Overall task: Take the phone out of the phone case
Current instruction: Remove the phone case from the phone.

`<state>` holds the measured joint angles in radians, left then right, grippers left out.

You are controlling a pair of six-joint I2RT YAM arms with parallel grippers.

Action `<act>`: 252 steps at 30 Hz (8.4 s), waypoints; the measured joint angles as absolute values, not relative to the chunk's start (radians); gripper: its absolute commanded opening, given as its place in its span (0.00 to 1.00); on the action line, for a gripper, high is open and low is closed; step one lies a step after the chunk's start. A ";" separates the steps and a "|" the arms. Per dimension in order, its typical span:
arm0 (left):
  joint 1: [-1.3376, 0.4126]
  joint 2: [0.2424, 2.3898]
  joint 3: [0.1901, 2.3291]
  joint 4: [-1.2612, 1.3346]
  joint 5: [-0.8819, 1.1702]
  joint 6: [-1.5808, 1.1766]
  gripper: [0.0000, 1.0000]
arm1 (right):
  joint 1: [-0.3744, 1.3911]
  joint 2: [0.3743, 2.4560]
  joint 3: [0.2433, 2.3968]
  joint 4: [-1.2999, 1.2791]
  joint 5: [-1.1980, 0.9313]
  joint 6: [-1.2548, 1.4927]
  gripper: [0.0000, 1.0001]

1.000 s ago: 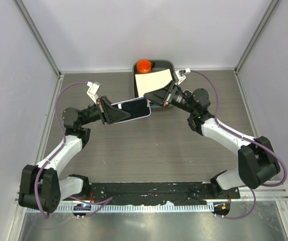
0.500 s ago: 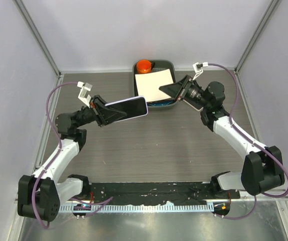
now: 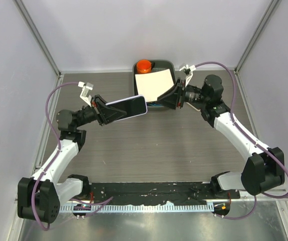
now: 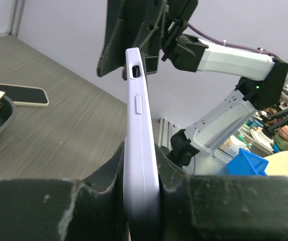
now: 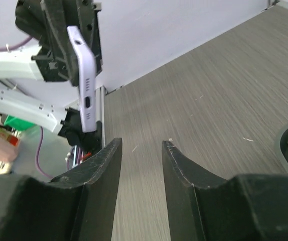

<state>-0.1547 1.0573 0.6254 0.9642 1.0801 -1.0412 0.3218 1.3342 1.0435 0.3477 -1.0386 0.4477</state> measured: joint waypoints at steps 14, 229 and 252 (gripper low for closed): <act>-0.154 1.057 0.627 0.785 1.042 -0.942 0.00 | 0.404 1.357 1.038 0.328 -1.153 0.345 0.41; -0.262 1.205 0.721 0.703 1.004 -1.092 0.00 | 0.411 1.469 0.861 0.679 -1.079 0.614 0.01; -0.253 1.206 0.698 0.709 0.942 -1.093 0.00 | 0.395 1.554 0.933 0.656 -1.109 0.705 0.18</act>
